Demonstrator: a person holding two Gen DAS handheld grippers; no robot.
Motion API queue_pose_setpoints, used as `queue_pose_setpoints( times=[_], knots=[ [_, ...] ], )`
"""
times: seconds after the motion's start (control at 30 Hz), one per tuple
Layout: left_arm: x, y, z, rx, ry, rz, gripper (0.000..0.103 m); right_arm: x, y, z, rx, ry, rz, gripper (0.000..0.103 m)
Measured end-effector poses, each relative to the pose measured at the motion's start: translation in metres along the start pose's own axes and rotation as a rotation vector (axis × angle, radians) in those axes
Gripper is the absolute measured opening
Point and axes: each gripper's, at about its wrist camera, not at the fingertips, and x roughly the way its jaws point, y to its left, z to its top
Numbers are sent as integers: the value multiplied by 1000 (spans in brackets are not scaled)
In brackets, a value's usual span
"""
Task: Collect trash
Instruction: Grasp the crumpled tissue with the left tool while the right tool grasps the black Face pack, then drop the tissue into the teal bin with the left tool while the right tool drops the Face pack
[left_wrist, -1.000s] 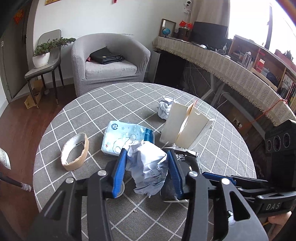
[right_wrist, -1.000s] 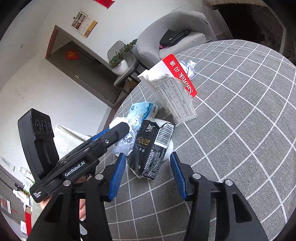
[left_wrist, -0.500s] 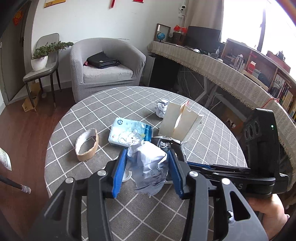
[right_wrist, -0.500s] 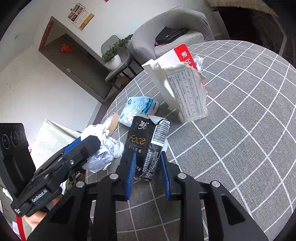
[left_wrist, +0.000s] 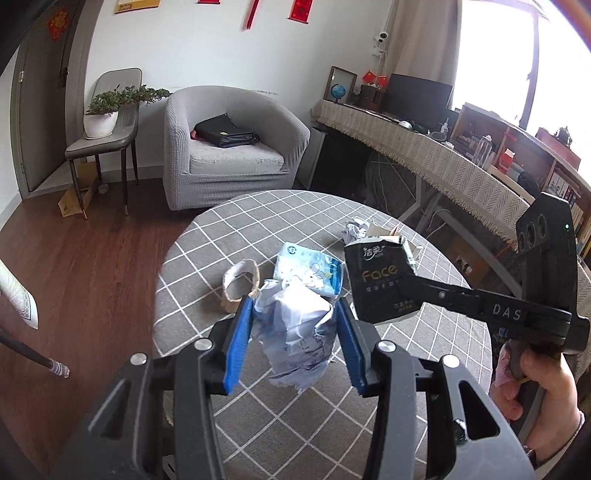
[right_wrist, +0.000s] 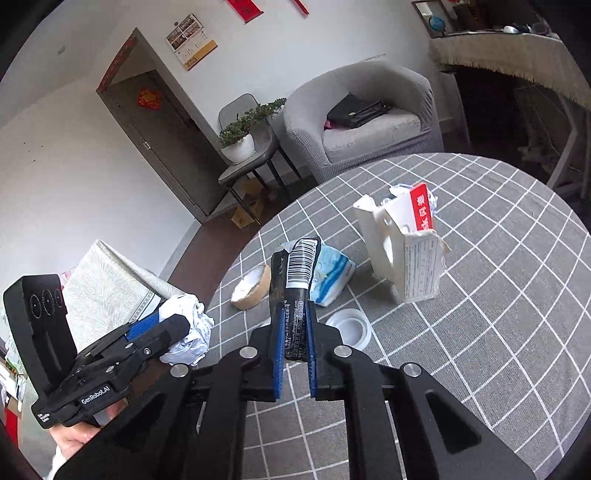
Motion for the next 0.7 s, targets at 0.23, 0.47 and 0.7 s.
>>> queue_pose_setpoints(
  times=[0.23,0.47,0.7],
  knots=[
    [-16,27,-9,-67,15,27,48,17,35,-1,-44,33,31,10],
    [-34,50,-26,-83,20,81,48,39,76,-7,-115,75,70,10],
    [-43,80,-55,-88,65,152,47,61,108,-26,-170,140,90,10]
  ],
)
